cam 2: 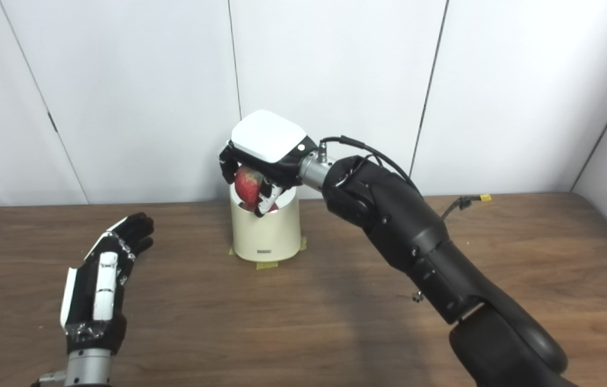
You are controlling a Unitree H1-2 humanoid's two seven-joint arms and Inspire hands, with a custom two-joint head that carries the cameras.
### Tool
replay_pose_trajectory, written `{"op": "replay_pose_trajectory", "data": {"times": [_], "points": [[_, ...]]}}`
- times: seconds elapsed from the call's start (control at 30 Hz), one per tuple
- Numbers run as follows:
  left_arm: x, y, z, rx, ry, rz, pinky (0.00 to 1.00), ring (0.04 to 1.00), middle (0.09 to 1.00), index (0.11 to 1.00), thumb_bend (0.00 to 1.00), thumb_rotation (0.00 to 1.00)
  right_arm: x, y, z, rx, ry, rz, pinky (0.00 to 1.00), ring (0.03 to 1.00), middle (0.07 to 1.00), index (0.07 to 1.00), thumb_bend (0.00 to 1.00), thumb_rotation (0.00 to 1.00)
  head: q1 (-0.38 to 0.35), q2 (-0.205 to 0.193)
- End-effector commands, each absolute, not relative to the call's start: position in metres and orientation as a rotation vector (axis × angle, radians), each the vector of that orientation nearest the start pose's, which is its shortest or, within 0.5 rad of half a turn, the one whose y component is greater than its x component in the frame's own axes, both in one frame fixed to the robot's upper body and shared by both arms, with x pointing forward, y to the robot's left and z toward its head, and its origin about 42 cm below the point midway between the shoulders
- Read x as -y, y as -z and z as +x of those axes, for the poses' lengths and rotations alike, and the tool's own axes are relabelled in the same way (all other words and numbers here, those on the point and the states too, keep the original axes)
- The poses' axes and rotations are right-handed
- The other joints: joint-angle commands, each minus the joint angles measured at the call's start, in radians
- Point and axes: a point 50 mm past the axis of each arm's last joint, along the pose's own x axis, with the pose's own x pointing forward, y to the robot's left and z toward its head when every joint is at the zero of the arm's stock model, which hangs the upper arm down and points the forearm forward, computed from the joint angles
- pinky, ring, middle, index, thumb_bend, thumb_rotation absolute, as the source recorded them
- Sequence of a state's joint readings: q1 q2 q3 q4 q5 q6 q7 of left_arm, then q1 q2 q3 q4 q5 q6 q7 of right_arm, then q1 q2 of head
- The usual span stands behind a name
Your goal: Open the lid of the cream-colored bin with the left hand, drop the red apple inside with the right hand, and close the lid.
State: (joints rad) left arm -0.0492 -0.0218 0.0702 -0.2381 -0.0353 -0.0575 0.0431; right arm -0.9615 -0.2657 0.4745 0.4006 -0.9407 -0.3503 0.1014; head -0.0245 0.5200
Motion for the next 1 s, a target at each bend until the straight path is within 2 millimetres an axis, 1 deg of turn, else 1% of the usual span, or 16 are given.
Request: {"op": "replay_pose_trajectory", "data": {"times": [0.0,0.23,0.4,0.5,0.63,0.83,0.97], "points": [[-0.2182,-0.195,0.2932,0.42,-0.08,-0.059,0.82,0.824,0.786,0.758,0.58,0.83,0.098,-0.3664,0.4917,1.005,-0.437,-1.506,0.34,0.468,0.569,0.435,0.49,0.0,-0.001,0.001],[-0.2182,-0.1941,0.293,0.421,-0.08,-0.063,0.83,0.824,0.786,0.758,0.58,0.83,0.0994,-0.3681,0.4943,1.004,-0.411,-1.532,0.34,0.456,0.569,0.44,0.49,0.0,-0.003,0.001],[-0.2182,-0.1938,0.2922,0.418,-0.076,-0.061,0.81,0.817,0.785,0.756,0.59,0.83,0.1001,-0.3685,0.4952,1.002,-0.392,-1.543,0.33,0.451,0.574,0.446,0.49,0.0,-0.003,0.002],[-0.2191,-0.1936,0.2922,0.416,-0.072,-0.058,0.84,0.824,0.79,0.761,0.59,0.83,0.1,-0.3707,0.4959,0.985,-0.376,-1.557,0.32,0.452,0.579,0.448,0.49,0.0,-0.003,0.002],[-0.219,-0.1937,0.2924,0.418,-0.074,-0.058,0.83,0.823,0.785,0.758,0.59,0.83,0.1,-0.3729,0.4972,0.989,-0.357,-1.565,0.33,0.455,0.576,0.445,0.49,0.0,-0.002,0.002],[-0.2193,-0.1938,0.2923,0.419,-0.077,-0.052,0.83,0.826,0.79,0.763,0.58,0.84,0.0997,-0.3716,0.4986,0.963,-0.339,-1.549,0.34,0.449,0.578,0.458,0.49,0.0,-0.003,0.001],[-0.2197,-0.194,0.2921,0.421,-0.075,-0.051,0.83,0.825,0.79,0.764,0.58,0.83,0.0988,-0.3704,0.4972,0.937,-0.331,-1.557,0.33,0.445,0.582,0.49,0.49,0.0,-0.004,0.002]]}}
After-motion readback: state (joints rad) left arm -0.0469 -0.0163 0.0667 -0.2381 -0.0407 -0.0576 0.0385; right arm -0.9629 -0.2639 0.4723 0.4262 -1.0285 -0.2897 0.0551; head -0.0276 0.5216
